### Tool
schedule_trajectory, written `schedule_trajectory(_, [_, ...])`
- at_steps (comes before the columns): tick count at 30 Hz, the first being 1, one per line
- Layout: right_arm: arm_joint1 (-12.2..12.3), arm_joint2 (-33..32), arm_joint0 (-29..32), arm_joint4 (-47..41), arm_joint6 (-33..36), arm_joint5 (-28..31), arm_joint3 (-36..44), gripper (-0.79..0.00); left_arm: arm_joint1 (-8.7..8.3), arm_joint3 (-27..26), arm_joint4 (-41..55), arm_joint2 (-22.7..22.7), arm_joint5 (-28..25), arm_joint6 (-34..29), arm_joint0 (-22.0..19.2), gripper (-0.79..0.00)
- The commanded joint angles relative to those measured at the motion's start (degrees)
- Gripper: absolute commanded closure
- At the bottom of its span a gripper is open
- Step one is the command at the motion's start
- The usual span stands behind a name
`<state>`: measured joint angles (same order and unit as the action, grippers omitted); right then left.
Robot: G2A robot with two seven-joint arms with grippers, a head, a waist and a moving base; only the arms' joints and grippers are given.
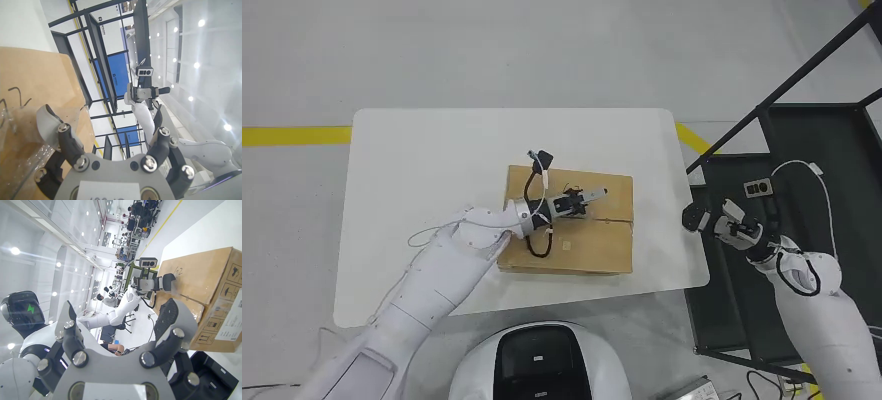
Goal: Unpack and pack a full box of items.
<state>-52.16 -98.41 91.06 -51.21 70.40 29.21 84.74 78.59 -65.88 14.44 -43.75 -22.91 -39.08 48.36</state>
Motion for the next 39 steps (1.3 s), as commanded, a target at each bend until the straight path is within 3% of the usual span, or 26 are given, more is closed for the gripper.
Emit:
schedule_trajectory(1, [-0.12,0.86,-1.19,0.45,0.11,-0.32,-0.34,-0.785,-0.62,-1.19,0.50,-1.85,-1.12,-1.26,0.95,-0.785])
schedule_trajectory(17, [-1.07,6.37,-7.14,5.11,-0.11,-2.18,-2.24,-0.785,-4.52,-13.19,7.68,-14.61,-2.26,-8.89,10.00,-0.785])
schedule_trajectory(27, [-1.60,12.71,-12.74,12.99,0.89,-7.64,-1.76,-0.785,-5.65,-15.04,7.23,-18.80,-3.52,-8.54,13.92,-0.785])
schedule_trajectory(32, [-2.43,19.44,-18.75,17.72,1.61,-11.43,-1.91,-0.785,-7.37,-17.73,5.61,-25.39,-5.86,-8.85,19.71,-0.785])
schedule_trajectory(39, [-3.80,26.20,-25.20,19.37,1.48,-13.18,-3.23,-0.785,-9.80,-25.13,8.25,-39.25,-9.30,-6.63,30.60,-0.785])
